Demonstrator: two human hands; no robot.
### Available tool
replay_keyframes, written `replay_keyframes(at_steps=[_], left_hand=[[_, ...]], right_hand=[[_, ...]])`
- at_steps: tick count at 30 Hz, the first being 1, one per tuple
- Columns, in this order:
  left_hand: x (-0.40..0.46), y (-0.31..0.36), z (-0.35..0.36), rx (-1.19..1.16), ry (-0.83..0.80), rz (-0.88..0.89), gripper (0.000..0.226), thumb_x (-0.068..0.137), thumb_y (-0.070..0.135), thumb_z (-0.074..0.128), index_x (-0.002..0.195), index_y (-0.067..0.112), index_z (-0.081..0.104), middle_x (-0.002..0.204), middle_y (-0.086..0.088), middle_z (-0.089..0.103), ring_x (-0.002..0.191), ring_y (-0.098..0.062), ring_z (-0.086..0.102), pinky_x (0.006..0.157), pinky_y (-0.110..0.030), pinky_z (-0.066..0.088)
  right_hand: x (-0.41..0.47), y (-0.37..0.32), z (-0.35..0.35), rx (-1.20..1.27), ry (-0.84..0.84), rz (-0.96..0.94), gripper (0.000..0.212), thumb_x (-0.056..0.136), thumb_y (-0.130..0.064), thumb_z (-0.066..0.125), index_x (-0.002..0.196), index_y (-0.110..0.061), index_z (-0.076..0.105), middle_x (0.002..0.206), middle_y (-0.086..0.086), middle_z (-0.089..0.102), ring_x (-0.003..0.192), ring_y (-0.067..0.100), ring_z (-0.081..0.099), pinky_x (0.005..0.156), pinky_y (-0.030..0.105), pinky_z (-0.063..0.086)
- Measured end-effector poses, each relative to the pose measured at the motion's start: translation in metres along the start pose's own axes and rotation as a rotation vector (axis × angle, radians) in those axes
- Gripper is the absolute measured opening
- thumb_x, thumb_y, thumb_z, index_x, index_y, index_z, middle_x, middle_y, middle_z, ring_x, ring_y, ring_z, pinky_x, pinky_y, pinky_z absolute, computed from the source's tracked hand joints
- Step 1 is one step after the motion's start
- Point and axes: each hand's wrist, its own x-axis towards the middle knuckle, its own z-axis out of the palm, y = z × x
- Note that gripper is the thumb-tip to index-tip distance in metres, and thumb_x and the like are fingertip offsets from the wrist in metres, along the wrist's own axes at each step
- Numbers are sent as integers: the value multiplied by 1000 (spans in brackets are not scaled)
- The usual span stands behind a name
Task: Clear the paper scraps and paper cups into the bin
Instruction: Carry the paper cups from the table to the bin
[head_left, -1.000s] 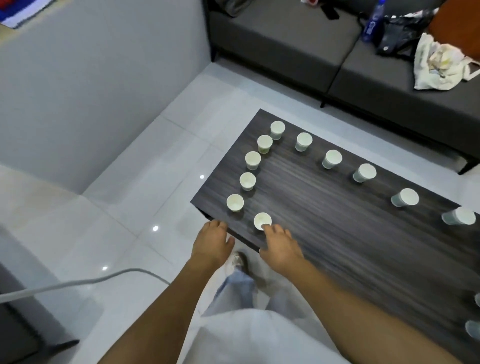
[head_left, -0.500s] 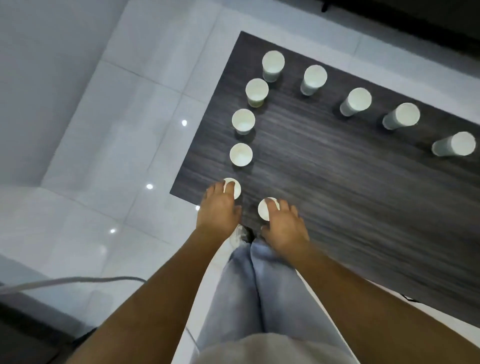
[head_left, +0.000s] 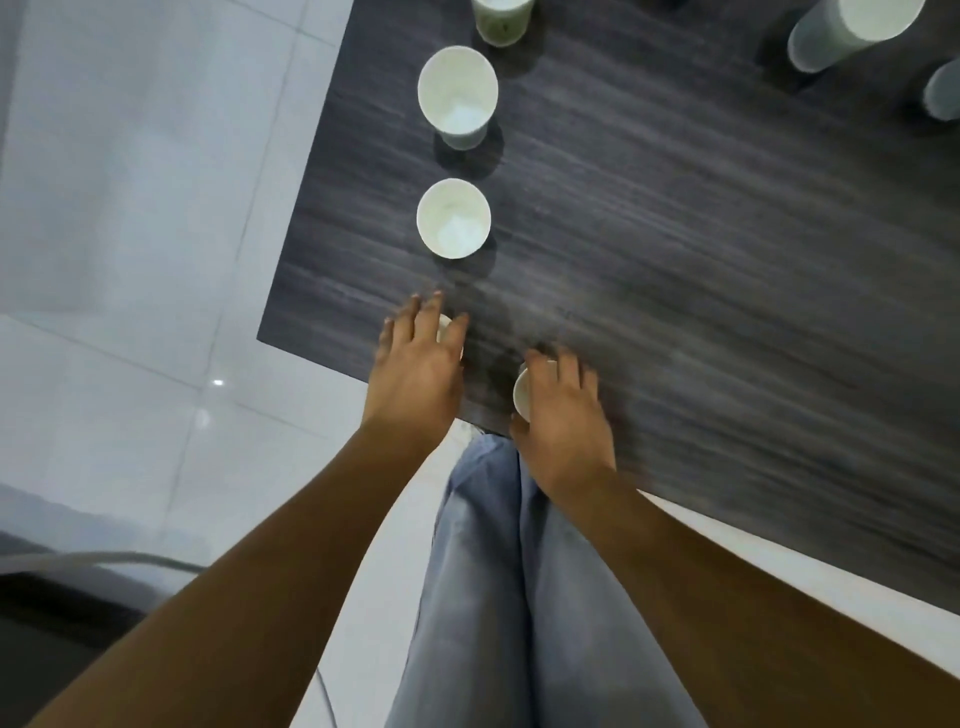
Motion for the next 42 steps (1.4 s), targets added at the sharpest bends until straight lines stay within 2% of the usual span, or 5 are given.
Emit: replay_keyframes(at_steps=[13, 21, 28, 34, 42], left_hand=[[-40, 34, -34, 41, -87, 2, 55, 93, 31, 56, 144, 24, 33, 153, -2, 28, 140, -25, 25, 112, -39, 30], [-76, 87, -100, 63, -103, 116, 56, 94, 31, 54, 145, 25, 32, 154, 0, 25, 140, -23, 21, 109, -38, 35], [-113, 110, -135, 149, -94, 332, 58, 93, 27, 54, 146, 29, 30, 152, -1, 25, 140, -23, 21, 108, -39, 38], [-148, 121, -168, 212, -89, 524, 56, 92, 28, 54, 144, 30, 34, 150, 3, 26, 138, -21, 22, 103, -39, 40], [-204, 189, -194, 346, -160, 788, 39, 91, 34, 55, 129, 25, 50, 133, 3, 44, 126, -19, 35, 92, -35, 46]], right_hand=[[-38, 8, -40, 55, -51, -8, 77, 90, -30, 64, 151, -28, 16, 152, 4, 21, 137, 28, 26, 108, 41, 41], [-106, 14, -99, 149, 59, 78, 79, 88, -22, 66, 150, -28, 18, 148, 2, 24, 132, 27, 29, 95, 40, 47], [-173, 8, -112, 281, 147, 221, 78, 88, -25, 65, 151, -25, 19, 145, 4, 28, 131, 27, 33, 104, 39, 41], [-236, 1, -122, 420, 284, 332, 69, 88, -23, 61, 147, -25, 26, 141, 3, 32, 127, 26, 35, 98, 37, 43], [-340, 18, -113, 652, 486, 550, 73, 87, -31, 65, 148, -25, 26, 143, 4, 34, 128, 26, 39, 103, 38, 43]])
